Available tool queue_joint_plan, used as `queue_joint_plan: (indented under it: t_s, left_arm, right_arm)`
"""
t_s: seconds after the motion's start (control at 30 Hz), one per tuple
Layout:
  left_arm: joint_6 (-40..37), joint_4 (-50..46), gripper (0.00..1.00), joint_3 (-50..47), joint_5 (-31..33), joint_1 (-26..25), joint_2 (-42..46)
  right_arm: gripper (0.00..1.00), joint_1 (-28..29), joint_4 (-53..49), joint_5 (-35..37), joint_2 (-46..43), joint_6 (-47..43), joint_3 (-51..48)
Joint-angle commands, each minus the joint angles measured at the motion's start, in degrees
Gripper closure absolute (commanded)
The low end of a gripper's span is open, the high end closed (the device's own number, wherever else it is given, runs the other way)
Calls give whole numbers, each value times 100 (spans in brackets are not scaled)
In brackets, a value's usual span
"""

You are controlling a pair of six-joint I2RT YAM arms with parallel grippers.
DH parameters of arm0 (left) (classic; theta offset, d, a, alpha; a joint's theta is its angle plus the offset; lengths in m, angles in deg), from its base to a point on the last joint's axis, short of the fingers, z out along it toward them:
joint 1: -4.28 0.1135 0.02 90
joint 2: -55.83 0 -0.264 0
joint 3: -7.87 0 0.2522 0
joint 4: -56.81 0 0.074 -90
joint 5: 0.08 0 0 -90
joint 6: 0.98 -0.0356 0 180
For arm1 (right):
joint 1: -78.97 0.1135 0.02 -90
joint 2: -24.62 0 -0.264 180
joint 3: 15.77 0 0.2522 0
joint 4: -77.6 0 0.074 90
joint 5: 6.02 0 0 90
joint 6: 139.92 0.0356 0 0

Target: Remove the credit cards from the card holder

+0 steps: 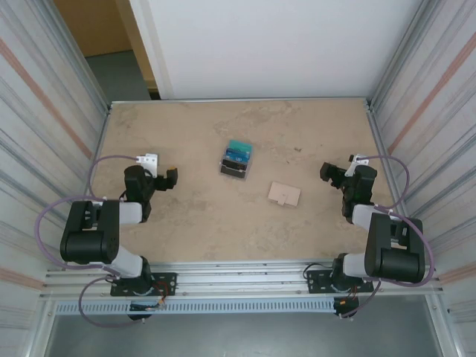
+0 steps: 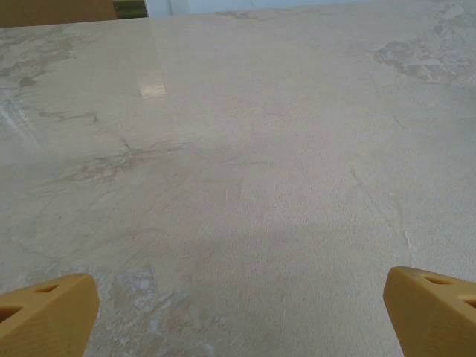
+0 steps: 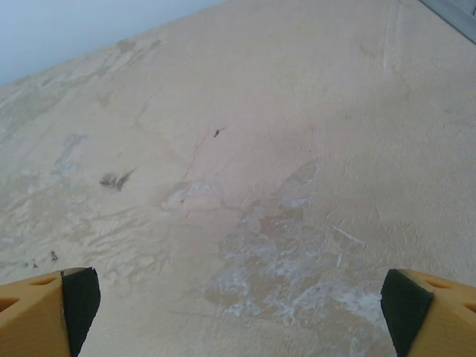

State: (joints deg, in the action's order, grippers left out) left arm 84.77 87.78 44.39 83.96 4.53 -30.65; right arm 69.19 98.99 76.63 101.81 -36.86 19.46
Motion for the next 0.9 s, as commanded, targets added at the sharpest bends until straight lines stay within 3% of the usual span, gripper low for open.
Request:
queue_joint_plan:
  t_s: [0.0,0.87]
  left_arm:
    - [-7,44,1,88,52,-28,-20]
    - [-5,31,1,97,52,-34,-19]
  right_arm:
    - [1,-37,81,28,-43,128,16]
    - [1,-49,-81,53,41,162,142]
